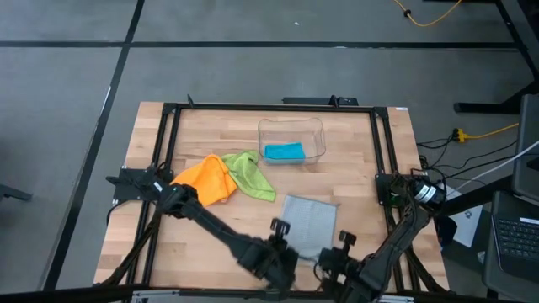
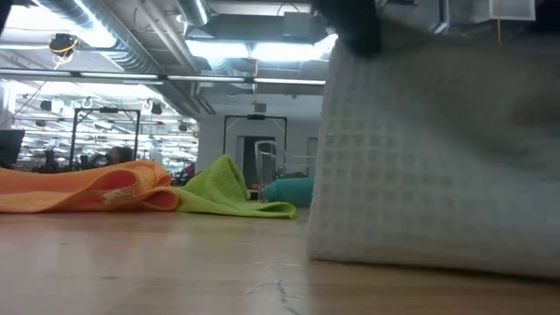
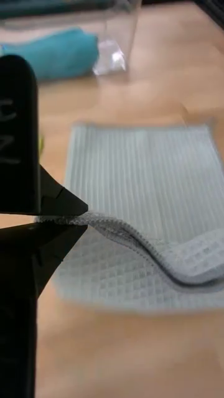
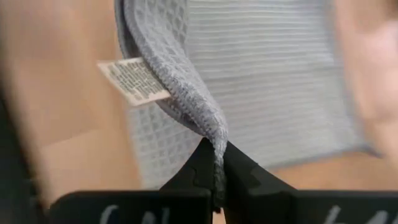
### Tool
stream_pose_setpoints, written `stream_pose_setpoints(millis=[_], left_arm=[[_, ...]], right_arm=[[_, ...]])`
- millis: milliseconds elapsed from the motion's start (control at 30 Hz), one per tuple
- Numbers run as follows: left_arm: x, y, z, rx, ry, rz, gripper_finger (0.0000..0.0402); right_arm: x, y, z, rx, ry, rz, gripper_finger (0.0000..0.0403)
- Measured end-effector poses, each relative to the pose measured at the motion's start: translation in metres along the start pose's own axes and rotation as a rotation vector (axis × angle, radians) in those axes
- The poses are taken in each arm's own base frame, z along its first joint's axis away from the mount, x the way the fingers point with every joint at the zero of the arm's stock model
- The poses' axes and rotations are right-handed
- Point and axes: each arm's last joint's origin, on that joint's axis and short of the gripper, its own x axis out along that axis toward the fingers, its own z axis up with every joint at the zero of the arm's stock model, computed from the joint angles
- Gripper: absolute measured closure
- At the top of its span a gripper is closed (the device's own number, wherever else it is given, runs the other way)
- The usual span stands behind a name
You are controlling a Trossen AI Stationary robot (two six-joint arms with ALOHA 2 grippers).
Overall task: Fold microfiber towels
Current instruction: Fold the gray towel
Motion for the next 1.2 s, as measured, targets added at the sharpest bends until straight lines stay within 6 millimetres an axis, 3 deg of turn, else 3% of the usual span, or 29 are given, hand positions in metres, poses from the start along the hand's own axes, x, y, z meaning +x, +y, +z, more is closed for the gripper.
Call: stream_pose_setpoints(millis=[367,733,933,1200], left_arm=[[0.056,0.062,-0.007,-0.064,0.136,0.0,0.0401],[0.078,0.081,-0.013,-0.055,0.171,0.014,0.0399],[0.089,0.099,-0.015,-0.103,0.181,-0.013,0.0348],[0.093,0.11,-0.019,-0.213,0.215,0.004,0.0285]], right_arm=[[0.019,-0.026,0.011,0.003,0.057,-0.193,0.0394],[0.066,-0.057,0.006,0.011,0.145,-0.354,0.0386],[0.083,-0.068,0.001,0.032,0.224,-0.386,0.0334],[0.079,-0.072,0.002,0.004,0.242,-0.433,0.0285]])
